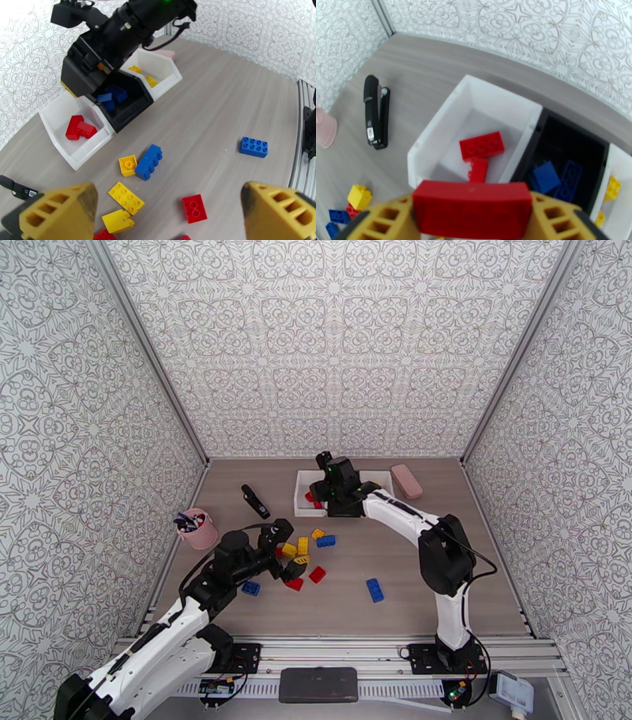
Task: Sort the legos into containers by color
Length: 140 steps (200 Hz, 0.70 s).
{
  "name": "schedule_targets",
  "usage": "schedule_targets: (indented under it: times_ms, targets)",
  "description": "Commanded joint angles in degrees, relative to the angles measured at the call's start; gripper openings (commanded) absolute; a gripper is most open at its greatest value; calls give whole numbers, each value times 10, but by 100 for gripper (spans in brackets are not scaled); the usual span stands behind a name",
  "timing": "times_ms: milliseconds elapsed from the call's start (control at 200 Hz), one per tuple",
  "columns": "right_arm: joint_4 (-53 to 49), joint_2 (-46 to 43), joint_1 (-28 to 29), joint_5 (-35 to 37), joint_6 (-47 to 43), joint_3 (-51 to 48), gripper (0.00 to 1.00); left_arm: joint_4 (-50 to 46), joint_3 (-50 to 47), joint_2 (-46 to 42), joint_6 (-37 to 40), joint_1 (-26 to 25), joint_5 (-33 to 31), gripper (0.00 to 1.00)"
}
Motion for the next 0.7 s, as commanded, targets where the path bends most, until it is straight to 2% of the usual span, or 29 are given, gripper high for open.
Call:
schedule_targets:
  times_ms: [0, 335, 490, 580, 695]
  targets:
    - [21, 47, -2, -12, -18, 58, 50, 17, -5, -2, -21, 6, -17, 99]
    - [39, 167, -9, -2, -22, 164, 51, 18, -5, -2, -28, 11, -19, 100]
    - [27, 175, -9, 0, -30, 193, 62, 18, -5, -6, -25, 12, -23, 100]
    - [16, 149, -10, 4, -37, 187, 71, 20, -6, -9, -23, 11, -24, 100]
    - [18, 97, -10, 10, -50, 139, 77, 22, -6, -9, -21, 15, -11, 100]
